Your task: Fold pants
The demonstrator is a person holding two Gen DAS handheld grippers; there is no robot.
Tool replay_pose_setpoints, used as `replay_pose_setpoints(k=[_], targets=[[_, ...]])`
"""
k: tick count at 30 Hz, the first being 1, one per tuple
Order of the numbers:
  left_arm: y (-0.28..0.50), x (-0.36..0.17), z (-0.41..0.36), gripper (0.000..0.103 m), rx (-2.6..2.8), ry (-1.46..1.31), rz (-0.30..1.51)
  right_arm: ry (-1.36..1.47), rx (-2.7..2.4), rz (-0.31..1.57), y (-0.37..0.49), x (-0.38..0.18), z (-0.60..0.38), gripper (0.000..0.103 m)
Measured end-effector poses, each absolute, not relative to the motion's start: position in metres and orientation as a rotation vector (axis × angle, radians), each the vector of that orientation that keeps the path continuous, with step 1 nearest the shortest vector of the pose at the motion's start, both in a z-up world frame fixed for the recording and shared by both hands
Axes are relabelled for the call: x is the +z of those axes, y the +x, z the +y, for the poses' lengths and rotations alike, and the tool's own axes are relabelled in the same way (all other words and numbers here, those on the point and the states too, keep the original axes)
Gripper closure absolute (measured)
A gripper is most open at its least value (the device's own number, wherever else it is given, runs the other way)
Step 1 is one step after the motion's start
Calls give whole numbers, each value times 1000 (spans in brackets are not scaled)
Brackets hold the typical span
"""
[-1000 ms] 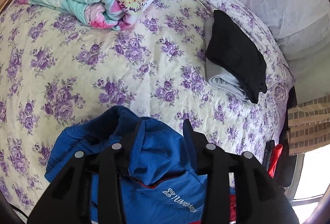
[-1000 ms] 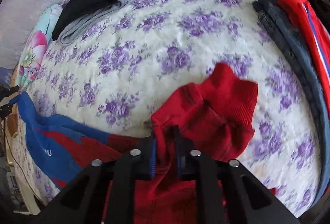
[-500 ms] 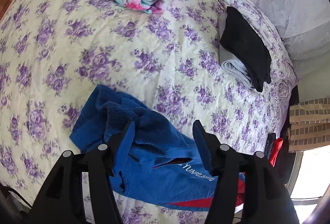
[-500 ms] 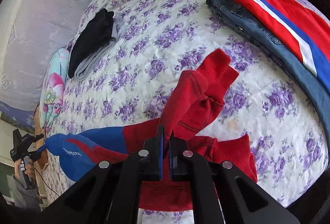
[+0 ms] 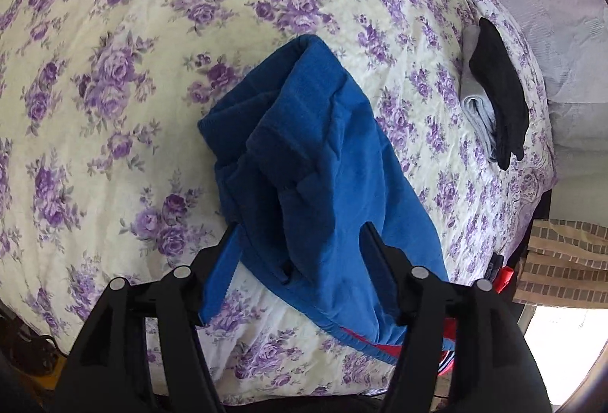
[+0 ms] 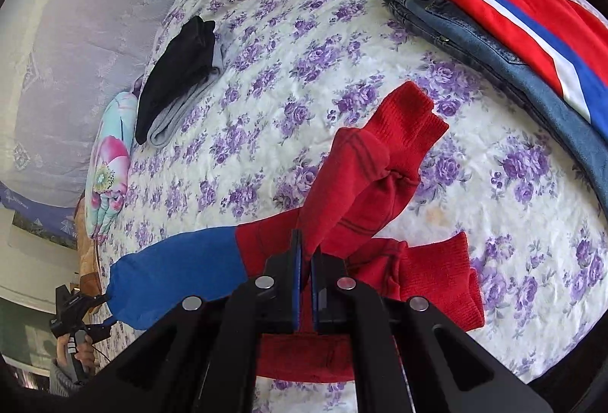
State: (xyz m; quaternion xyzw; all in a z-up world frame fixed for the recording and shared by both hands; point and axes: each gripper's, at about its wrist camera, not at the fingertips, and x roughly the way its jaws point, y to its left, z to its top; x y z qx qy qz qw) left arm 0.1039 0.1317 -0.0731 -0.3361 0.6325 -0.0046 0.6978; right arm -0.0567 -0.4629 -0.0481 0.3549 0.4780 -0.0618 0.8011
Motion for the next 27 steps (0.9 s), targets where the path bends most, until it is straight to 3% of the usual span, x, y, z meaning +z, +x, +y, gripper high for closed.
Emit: replay_pose_setpoints(k=[3,5,8,16,20,21,22,23,25,26,27], targets=[[108,-68,123,62,-49,-743,1369,782,-130,1017,-60,-48,-465,99],[116,-61,114,88,-75,-695,1355,793,-130,1007,-62,-48,-467,99],[127,-49,109,100,-116,-715,1309,805,-124,964,-62,-40,-470,99],[202,2,97,101,-182,-726,1123,797,-127,783,-21,-7,-498,99],[259,-19,81,100,-144,-703,1129,701,-155,772,37,-17,-502,98],[275,-33,76,98,-128,-683,1160,645,-171,795,55,-25,-500,90],[288,-52,75,94,-91,-688,1209,601,-203,826,70,-34,-499,73],[292,-65,75,90,-59,-710,1242,593,-220,850,79,-39,-498,66],[289,-73,73,81,-83,-731,1257,618,-188,807,76,-38,-493,62],[283,-66,70,62,-127,-700,1230,618,-181,795,71,-35,-491,62],[276,-61,69,55,-141,-660,1211,611,-191,793,66,-33,-492,62]])
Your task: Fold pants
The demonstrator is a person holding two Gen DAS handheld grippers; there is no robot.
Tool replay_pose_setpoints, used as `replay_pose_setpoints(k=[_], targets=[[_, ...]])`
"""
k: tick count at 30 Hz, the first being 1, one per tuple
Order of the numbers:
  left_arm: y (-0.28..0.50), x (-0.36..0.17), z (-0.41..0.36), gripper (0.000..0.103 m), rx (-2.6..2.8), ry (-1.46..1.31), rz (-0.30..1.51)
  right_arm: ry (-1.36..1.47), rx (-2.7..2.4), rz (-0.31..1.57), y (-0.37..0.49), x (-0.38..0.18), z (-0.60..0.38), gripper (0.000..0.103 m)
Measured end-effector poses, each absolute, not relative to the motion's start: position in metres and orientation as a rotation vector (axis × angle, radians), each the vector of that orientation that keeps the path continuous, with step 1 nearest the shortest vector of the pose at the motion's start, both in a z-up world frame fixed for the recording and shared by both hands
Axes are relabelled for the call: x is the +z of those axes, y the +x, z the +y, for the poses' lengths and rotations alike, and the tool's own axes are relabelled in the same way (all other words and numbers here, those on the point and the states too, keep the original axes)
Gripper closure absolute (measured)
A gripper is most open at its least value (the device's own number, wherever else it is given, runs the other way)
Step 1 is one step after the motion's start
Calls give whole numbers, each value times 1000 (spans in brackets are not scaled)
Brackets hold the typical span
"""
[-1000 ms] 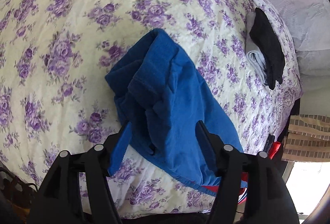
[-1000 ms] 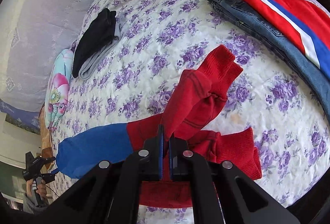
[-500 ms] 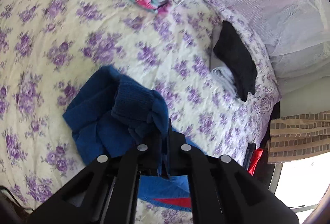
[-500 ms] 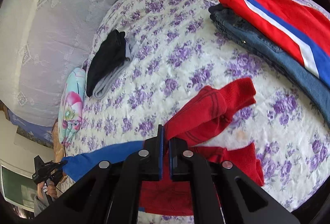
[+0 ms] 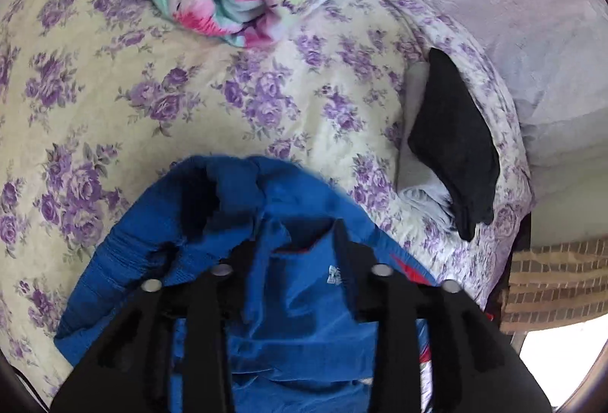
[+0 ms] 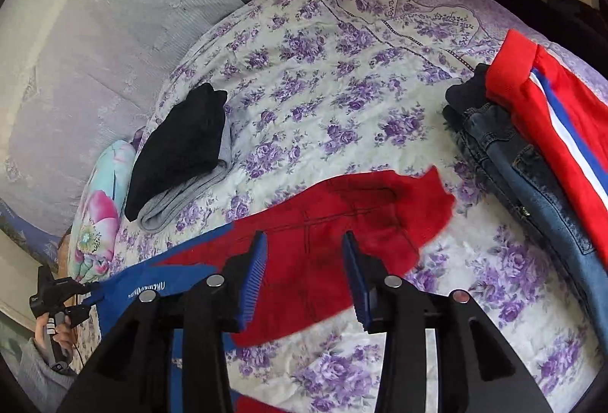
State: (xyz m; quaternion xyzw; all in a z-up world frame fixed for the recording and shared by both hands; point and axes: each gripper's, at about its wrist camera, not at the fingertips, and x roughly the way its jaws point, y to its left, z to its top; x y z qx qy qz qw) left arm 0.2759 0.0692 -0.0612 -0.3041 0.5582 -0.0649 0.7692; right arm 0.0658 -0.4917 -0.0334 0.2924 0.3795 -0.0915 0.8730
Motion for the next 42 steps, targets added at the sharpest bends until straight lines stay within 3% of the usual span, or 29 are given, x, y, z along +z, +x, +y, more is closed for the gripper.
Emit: replay_pose_setpoints(k=[1,2,10,17,18,19,22,25,29,30,31,33,42], targets=[[267,-54,71,42,-135,-611,1187,615,-207,787,59,-33,-495,62],[259,-50,74,38,-127,-591,1168,633,-227,787,53,-35,-502,62],[194,-56,136,38,-22,-658,1192,986,-276,810,31,-94,-539,60],[134,-69,172,38,72,-746,1220,999,-210,828,60,-114,-523,60],[128,-72,172,38,74,-762,1225,988,-193,823,63,-113,-521,69],[124,-76,172,38,74,-774,1233,972,-176,814,65,-110,-519,86],[116,-88,167,38,55,-800,1248,870,-168,808,69,-95,-516,97],[120,-102,164,38,39,-829,1244,840,-211,848,67,-96,-527,97],[132,-116,158,37,40,-841,1244,912,-188,903,57,-103,-531,91],[134,-117,158,37,41,-839,1239,917,-183,877,49,-96,-530,84],[136,-116,158,37,41,-840,1230,909,-177,851,41,-88,-528,66],[137,-117,160,37,40,-856,1221,881,-164,803,25,-71,-522,56],[136,-117,161,40,15,-843,1208,866,-170,774,-91,-32,-493,56]])
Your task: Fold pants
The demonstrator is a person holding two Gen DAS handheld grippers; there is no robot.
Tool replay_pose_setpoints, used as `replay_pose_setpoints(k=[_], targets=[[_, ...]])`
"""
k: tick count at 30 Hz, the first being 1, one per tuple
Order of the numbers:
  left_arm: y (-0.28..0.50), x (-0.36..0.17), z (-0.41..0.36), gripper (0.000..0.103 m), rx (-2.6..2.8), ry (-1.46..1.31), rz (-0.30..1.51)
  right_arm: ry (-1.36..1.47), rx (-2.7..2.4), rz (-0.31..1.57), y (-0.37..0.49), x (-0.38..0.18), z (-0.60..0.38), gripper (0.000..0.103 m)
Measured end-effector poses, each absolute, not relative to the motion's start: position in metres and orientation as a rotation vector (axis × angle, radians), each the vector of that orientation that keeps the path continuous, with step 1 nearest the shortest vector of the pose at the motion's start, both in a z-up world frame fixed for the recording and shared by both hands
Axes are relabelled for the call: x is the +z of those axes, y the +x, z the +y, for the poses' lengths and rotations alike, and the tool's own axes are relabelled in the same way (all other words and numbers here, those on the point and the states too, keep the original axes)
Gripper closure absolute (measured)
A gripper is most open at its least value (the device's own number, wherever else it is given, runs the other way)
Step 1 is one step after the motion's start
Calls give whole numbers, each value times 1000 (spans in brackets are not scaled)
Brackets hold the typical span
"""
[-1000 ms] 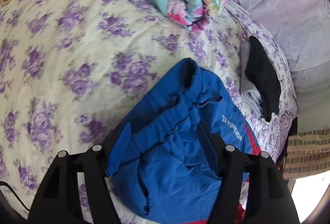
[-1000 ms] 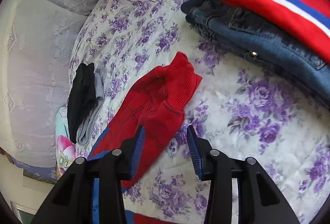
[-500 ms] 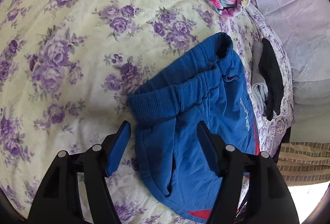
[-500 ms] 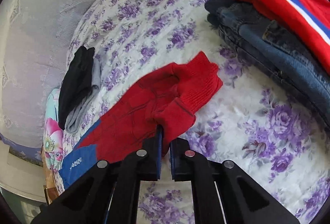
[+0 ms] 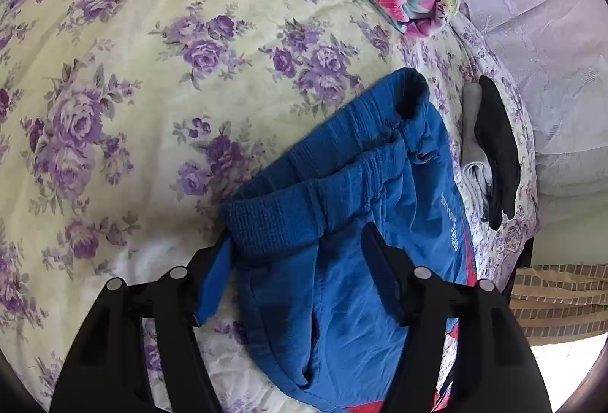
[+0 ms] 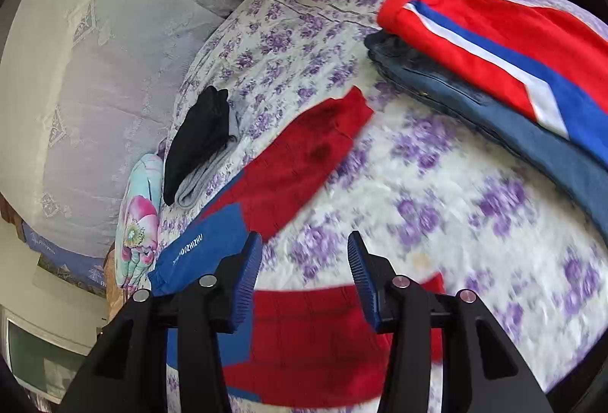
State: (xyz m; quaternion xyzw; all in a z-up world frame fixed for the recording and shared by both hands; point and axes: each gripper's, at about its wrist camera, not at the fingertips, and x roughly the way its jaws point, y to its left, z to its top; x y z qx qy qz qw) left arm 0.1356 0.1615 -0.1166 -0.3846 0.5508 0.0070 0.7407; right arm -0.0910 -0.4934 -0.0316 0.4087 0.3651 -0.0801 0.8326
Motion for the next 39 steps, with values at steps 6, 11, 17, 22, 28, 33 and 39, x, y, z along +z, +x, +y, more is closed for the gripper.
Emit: replay_pose_setpoints(k=[6,11,17,22,28,33,39], targets=[[139,-119,162,41,-5,-819,1220,953,-284,800,-173,-57,-482,55],[140,-118,160,46,2,-796,1226,1096,-270,797,-192,-100,-470,55],[126,-116,173,78,20,-847,1197,1196,-193,802,-169,-138,-466,56],[108,-101,182,80,25,-891,1135,1071,-142,831,-139,-117,-468,92],[75,-74,196,81,24,-947,1079,951,-85,794,-122,-60,-490,96],[23,-65,204,81,41,-956,1077,886,-53,853,-119,-44,-506,96],[-33,-113,199,77,97,-1040,1156,918,-149,1023,-140,-96,-516,95]])
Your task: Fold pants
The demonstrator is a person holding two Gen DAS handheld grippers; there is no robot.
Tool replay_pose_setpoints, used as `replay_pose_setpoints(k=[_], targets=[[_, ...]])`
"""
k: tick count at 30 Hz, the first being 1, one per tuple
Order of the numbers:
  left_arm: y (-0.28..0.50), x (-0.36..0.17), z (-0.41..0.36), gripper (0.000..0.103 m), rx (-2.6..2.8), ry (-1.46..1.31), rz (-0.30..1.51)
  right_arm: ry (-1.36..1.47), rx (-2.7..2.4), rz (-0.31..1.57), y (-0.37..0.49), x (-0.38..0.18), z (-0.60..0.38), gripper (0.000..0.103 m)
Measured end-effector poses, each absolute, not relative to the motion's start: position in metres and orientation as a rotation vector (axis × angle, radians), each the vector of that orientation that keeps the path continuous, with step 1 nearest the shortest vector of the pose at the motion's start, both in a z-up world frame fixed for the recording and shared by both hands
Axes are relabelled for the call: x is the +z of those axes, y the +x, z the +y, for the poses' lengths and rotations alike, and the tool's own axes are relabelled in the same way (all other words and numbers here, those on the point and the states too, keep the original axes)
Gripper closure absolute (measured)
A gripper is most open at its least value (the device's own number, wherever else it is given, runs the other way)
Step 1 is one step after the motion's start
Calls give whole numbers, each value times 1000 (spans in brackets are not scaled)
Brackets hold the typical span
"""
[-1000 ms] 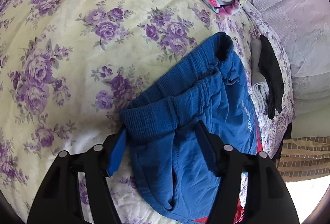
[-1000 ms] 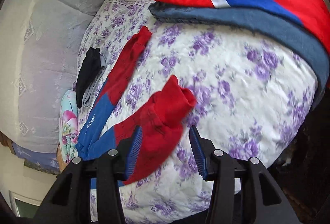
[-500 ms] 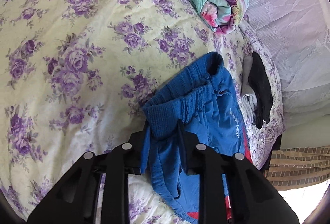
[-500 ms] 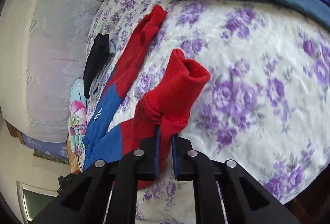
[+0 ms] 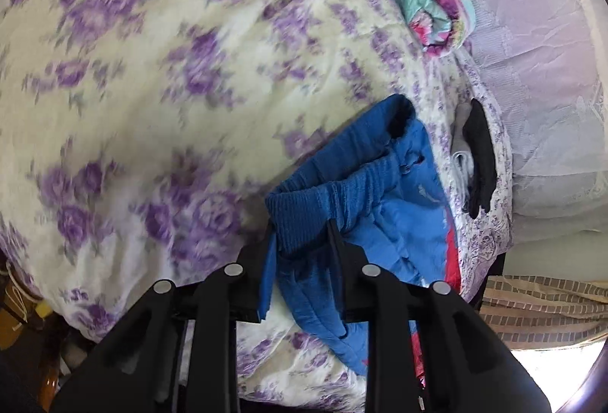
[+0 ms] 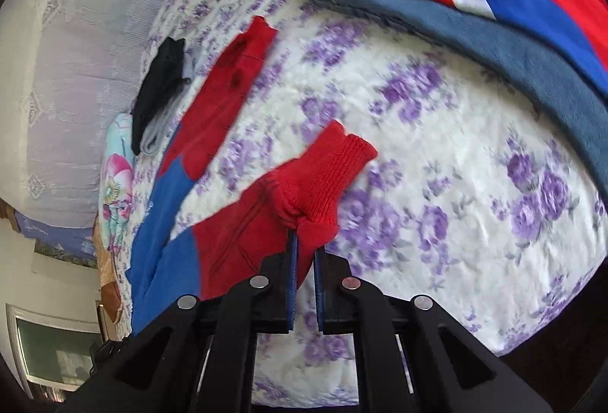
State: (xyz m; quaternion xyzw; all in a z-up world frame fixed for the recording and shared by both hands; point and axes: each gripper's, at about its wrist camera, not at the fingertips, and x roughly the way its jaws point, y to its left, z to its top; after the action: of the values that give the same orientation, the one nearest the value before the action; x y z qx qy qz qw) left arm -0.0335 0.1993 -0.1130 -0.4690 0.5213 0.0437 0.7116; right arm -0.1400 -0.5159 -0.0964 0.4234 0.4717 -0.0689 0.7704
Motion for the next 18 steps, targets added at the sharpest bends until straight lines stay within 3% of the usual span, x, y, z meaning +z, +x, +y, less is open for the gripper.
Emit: replay_pose_setpoints(k=[2,3,4,6,12,18], targets=[[-39,-117,200,67,122,-1029,1160,937,-158,1080,-142,-110,-516,91],[-40,-113,203,66,132,-1027,1145,947,-165,1087,-143,-110,-517,84],[-40,-107,207,65,151,-1015,1125,953,-166,1083,-145,-107,-518,67],[-38,-89,220,59,184,-985,1069,912,-194,1057,-146,-94,-523,50],[17,-54,211,55,88,-915,1009,896,-296,924,-150,-63,-543,50],[106,-64,157,55,-28,-782,1091,854,-174,903,-111,-41,-524,50]])
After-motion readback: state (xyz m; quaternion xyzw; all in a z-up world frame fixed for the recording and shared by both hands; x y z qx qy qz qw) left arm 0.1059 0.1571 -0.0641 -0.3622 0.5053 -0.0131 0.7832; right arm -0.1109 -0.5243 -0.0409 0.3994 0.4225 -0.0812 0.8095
